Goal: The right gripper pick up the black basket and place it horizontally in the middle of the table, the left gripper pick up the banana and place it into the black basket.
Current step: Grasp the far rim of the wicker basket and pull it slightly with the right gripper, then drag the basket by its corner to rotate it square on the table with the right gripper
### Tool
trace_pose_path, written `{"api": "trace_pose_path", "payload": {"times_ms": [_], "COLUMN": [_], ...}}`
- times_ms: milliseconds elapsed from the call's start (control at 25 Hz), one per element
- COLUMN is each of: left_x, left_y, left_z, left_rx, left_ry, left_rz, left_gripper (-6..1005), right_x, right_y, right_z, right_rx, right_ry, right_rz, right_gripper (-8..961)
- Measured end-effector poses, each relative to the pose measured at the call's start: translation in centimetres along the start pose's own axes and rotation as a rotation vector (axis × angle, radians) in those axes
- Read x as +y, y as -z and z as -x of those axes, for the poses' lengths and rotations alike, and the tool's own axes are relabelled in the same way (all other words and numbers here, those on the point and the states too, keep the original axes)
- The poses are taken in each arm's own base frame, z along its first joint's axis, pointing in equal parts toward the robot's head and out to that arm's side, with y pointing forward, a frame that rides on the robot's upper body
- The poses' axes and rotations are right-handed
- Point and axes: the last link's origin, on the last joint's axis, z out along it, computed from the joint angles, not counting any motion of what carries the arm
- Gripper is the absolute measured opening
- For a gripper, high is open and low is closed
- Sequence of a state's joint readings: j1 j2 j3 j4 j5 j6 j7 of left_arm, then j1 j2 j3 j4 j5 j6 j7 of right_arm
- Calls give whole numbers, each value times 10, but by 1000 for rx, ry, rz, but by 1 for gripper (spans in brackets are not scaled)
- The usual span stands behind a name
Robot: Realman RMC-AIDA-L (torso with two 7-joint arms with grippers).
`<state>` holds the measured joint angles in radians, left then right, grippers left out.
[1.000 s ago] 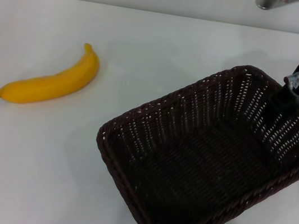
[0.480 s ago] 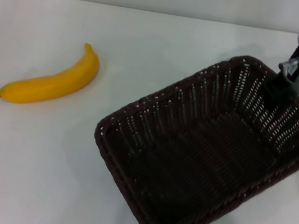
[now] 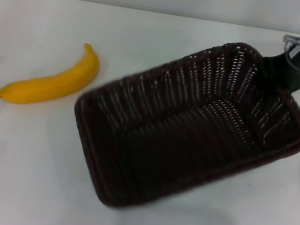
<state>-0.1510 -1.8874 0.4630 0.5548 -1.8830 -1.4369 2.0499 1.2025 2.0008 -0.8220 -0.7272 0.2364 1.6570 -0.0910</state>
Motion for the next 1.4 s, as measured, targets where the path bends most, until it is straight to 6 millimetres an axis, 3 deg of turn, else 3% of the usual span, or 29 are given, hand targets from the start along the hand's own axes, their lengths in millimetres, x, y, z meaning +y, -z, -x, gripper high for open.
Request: {"api": "trace_pose_path", "payload": {"times_ms": [320, 680, 1120, 1400], "left_x": [-2, -2, -4, -4], "left_y": [-2, -6, -4, -1], "left_z": [-2, -1, 0, 1], "left_rx": [27, 27, 32, 39], "left_ry": [-64, -74, -84, -85], "left_rz": [-30, -37, -65, -83], "left_gripper": [881, 880, 879, 879], "right_x": [-12, 2, 12, 6], "right_y": [0, -18, -24, -18], "right_z": [-18, -26, -34, -39], "right_rx": [64, 72, 50, -35], "right_ry": [-168, -198, -54, -5], "right_rz": [17, 88, 17, -190], "right_gripper": [164, 124, 122, 120]}}
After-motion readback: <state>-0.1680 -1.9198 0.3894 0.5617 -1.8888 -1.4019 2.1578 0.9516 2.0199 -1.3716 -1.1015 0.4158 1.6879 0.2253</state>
